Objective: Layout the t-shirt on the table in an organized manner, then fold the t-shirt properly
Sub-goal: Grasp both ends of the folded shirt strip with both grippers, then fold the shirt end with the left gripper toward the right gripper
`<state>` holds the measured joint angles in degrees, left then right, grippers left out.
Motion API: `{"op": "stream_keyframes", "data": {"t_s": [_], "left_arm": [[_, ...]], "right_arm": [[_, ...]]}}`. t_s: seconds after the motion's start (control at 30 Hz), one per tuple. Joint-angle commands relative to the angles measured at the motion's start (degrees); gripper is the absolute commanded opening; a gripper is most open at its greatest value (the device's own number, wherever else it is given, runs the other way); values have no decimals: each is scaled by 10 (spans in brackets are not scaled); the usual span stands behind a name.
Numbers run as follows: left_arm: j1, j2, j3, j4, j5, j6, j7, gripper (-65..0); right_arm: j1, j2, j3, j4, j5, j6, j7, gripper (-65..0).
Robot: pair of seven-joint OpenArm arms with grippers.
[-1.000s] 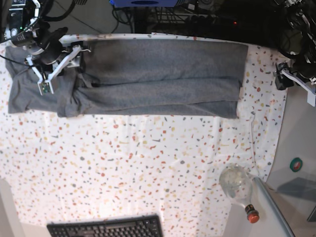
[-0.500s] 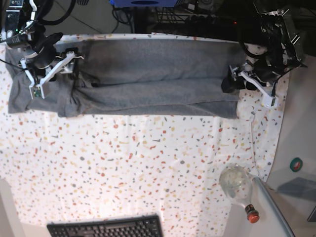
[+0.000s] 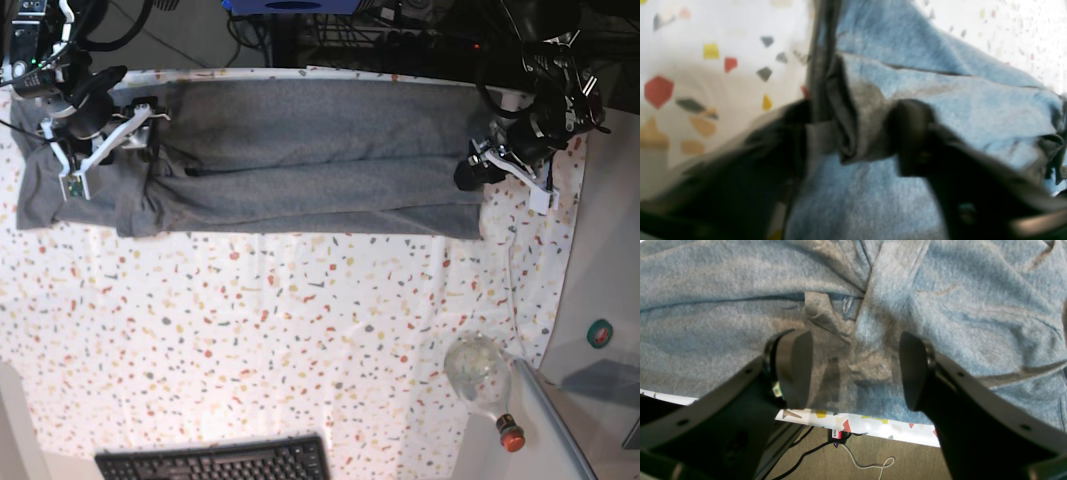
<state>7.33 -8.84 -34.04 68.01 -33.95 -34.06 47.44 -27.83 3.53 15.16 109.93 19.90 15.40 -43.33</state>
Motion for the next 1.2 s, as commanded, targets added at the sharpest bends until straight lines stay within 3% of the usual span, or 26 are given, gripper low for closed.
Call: {"op": "stream_keyframes", "data": {"t_s": [0.0, 0.1, 0.33, 0.47, 0.6, 0.73, 1.0, 1.17], "left_arm": [[1, -3, 1, 3, 7, 3, 13, -415], [1, -3, -1, 3, 7, 3, 13, -650], [-10, -72, -5, 18, 3, 2, 13, -650], [19, -76, 0, 100, 7, 3, 13, -650], [71, -32, 2, 234, 7, 10, 17, -650], [119, 13, 44, 327, 7, 69, 17, -650], [112, 50, 232, 338, 7, 167, 15, -650], [82, 63, 323, 325, 7, 199, 15, -650]], "right_arm": [[-1, 3, 2, 11, 5, 0, 10, -276], [-1, 3, 2, 11, 5, 0, 10, -276], [-1, -1, 29, 11, 5, 0, 10, -276], [-1, -1, 55, 11, 5, 0, 10, -276], [0, -1, 77, 11, 5, 0, 10, -276], [7, -1, 95, 11, 5, 0, 8, -276], [14, 0, 97, 11, 5, 0, 8, -276], [14, 1, 97, 11, 5, 0, 8, -276]]}}
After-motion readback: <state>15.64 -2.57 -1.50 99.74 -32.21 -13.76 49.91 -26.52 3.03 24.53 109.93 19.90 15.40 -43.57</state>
